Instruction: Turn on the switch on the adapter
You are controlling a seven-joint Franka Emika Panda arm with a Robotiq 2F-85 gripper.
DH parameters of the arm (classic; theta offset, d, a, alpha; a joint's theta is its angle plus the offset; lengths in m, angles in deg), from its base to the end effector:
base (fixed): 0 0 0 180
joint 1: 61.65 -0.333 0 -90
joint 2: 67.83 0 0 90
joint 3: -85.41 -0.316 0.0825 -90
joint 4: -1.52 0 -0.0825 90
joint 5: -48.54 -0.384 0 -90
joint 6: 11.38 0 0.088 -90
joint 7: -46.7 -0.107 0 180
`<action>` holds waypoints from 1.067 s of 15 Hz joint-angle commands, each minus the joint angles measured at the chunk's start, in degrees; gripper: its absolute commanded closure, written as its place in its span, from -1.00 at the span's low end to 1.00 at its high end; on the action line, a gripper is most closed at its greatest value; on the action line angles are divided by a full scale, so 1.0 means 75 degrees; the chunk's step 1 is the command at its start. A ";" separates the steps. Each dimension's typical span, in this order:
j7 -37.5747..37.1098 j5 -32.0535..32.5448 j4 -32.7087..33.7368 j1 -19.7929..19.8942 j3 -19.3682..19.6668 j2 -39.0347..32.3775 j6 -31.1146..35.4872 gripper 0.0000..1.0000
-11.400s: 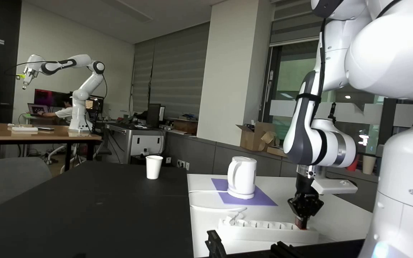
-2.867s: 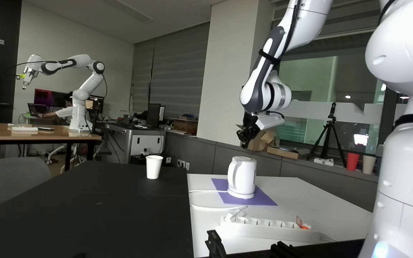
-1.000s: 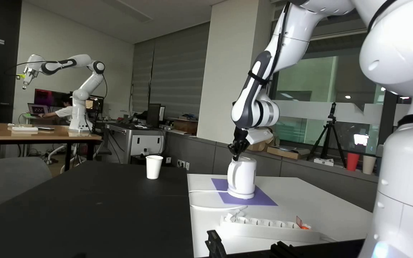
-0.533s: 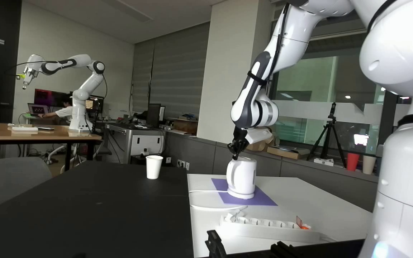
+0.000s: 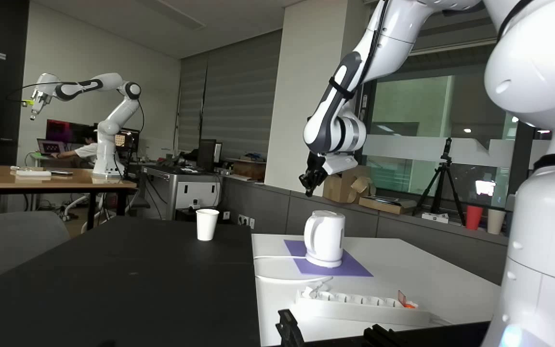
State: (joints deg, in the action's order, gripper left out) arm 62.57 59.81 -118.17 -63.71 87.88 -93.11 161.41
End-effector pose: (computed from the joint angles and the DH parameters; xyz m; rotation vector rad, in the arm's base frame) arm 0.6242 0.0112 0.2620 2.8275 0.6734 0.6892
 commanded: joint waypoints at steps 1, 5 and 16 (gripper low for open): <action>-0.0110 0.0103 0.0140 0.0062 -0.0108 0.0354 -0.0761 0.47; -0.0133 0.0121 0.0185 0.0068 -0.0116 0.0476 -0.1142 -0.04; -0.0210 0.0152 0.0244 0.0073 -0.0067 0.0451 -0.1339 -1.00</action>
State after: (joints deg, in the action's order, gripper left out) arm 62.57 59.81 -117.49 -63.32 87.37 -90.01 153.30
